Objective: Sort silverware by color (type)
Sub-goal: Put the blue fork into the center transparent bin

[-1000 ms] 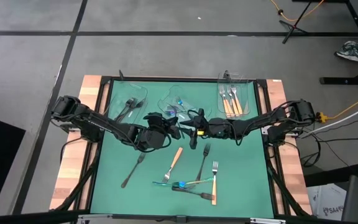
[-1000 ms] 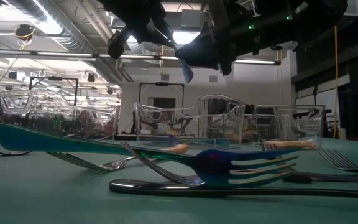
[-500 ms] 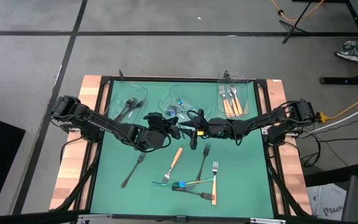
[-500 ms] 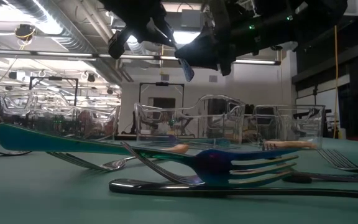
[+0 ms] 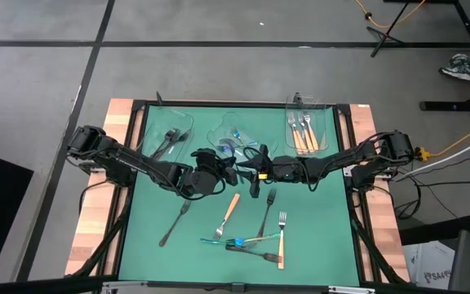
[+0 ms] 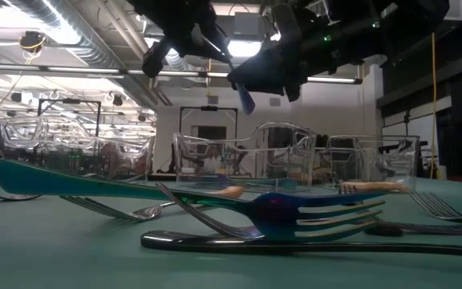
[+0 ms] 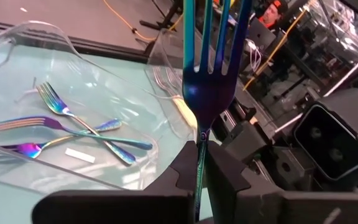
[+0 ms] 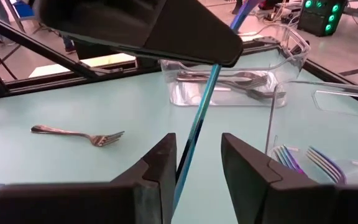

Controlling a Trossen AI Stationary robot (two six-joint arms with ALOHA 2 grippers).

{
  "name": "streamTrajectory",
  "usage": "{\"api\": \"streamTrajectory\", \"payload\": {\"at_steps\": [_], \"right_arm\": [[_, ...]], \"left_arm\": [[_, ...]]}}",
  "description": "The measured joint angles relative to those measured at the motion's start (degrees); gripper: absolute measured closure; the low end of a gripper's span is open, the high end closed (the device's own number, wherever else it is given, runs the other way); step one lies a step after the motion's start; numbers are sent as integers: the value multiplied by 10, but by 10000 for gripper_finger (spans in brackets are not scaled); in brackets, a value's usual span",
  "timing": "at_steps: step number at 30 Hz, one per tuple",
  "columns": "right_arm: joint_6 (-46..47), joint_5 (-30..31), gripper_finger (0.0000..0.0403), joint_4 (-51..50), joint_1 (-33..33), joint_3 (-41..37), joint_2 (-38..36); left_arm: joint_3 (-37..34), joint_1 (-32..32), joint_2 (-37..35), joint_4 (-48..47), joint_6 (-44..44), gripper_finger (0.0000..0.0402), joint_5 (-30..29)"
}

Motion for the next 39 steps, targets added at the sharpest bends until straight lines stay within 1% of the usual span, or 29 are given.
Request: {"api": "streamTrajectory", "payload": {"at_steps": [4,10,12,15,20,22,26,29,39], "right_arm": [[0,0,288,0,0,0,0],[0,1,288,-1,0,0,0],[0,2,294,-1,0,0,0],[0,4,321,-1,0,0,0],[0,1,384,-1,0,0,0],[0,-5,397,-1,0,0,0],[16,-7,394,0,-1,0,0],[20,-13,401,0,-1,0,0],[36,-44,402,-14,-1,-1,-16]], "left_arm": [[0,-1,0,0,0,389,9],[0,-1,0,1,0,389,39],[0,-1,0,2,0,389,41],[0,-1,0,2,0,389,41],[0,-1,0,-1,-1,389,41],[0,-1,0,-1,0,389,42],[0,-2,0,-2,-1,389,43],[0,-2,0,-2,-1,389,43],[2,-8,-1,-19,10,389,44]]}}
